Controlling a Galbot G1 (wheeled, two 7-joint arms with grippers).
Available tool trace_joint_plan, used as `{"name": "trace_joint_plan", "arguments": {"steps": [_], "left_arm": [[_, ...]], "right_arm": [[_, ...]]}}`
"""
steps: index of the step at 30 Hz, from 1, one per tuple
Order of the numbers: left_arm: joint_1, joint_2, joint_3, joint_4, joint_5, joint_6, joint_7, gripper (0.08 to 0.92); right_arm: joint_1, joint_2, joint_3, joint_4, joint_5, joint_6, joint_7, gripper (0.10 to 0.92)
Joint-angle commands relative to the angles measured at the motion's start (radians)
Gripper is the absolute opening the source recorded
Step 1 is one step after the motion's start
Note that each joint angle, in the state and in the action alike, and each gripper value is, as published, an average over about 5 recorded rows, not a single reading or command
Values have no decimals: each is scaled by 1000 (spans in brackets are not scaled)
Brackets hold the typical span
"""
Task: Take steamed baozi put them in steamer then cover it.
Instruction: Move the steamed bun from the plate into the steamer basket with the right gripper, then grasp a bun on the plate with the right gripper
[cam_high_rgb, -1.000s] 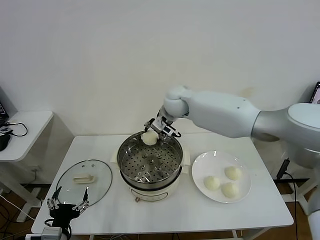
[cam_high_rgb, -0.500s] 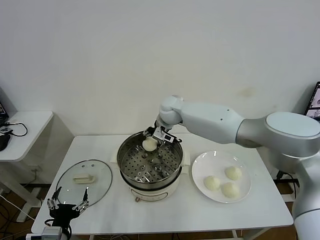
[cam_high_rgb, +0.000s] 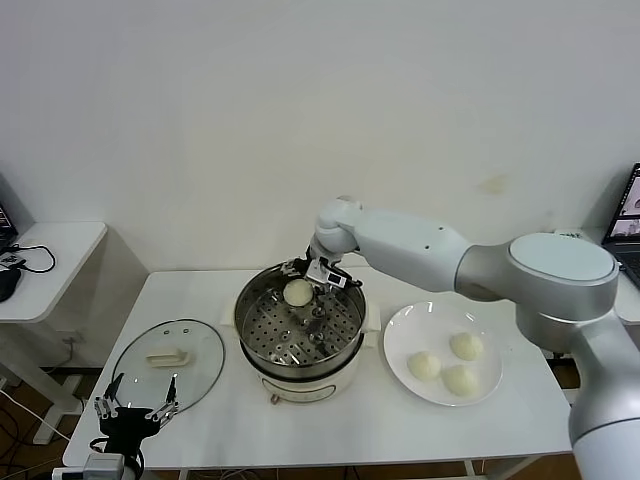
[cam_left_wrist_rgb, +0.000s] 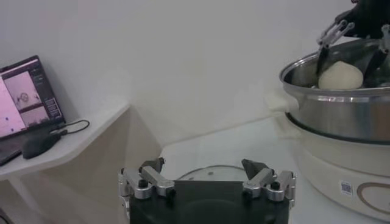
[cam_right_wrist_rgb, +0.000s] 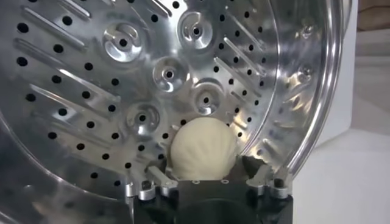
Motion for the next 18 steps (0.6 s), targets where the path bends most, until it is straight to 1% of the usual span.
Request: {"name": "trace_joint_plan", "arguments": {"steps": [1, 5, 10, 14, 18], "left_arm": [[0, 0, 0, -2, 1, 1, 0, 823], [-3, 2, 2, -11, 2, 5, 1, 823], [-4, 7, 4, -21, 2, 11, 4, 823], [-4, 13, 8, -32, 3, 17, 6, 823], [-7, 20, 8, -45, 1, 24, 10, 823]], "right_arm": [[135, -81, -9, 172, 278, -209, -131, 822], [197, -171, 7, 298, 389, -371, -181, 823], [241, -321, 26, 438, 451, -529, -212, 823], [258, -462, 23, 541, 468, -619, -226, 823], [251, -606, 21, 628, 437, -680, -231, 823]]}}
